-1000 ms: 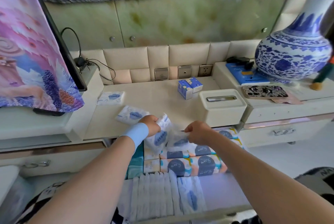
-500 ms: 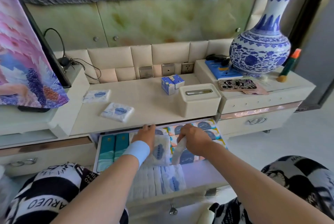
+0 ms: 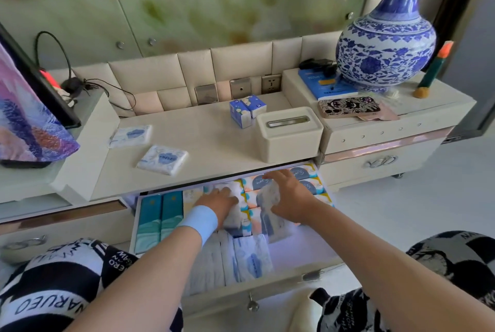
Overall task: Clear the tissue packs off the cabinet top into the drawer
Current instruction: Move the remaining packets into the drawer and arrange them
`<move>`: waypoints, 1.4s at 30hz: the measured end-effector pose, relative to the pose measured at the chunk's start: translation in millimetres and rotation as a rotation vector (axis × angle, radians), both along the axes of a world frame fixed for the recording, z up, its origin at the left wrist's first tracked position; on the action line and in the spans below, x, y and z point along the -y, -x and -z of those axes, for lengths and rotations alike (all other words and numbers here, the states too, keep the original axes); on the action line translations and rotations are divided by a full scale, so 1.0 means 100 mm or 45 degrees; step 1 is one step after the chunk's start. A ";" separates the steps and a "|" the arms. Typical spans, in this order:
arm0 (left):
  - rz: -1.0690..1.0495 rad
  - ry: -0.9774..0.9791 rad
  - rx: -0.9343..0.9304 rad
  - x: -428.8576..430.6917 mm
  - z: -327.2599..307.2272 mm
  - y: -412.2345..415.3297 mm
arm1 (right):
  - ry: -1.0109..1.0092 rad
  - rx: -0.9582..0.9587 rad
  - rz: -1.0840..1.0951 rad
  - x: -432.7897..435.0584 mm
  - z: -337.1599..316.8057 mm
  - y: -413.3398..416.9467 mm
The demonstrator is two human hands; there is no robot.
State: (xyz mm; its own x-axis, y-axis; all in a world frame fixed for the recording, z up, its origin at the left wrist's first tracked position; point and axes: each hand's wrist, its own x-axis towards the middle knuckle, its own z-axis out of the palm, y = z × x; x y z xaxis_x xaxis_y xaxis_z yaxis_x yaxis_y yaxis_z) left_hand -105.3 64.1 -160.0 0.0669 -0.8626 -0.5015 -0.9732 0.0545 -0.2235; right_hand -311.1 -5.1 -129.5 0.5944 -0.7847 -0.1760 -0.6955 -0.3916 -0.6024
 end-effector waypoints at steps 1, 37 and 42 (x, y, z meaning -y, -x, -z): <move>-0.028 0.032 0.002 0.02 -0.01 -0.04 | -0.044 -0.033 0.016 0.02 0.01 0.00; -0.877 0.154 -0.857 -0.25 0.47 0.53 | -0.519 -0.783 -0.056 -0.35 0.76 -0.23; -1.103 0.376 -1.098 -0.33 0.42 0.43 | -1.105 -0.300 0.151 -0.53 0.75 -0.34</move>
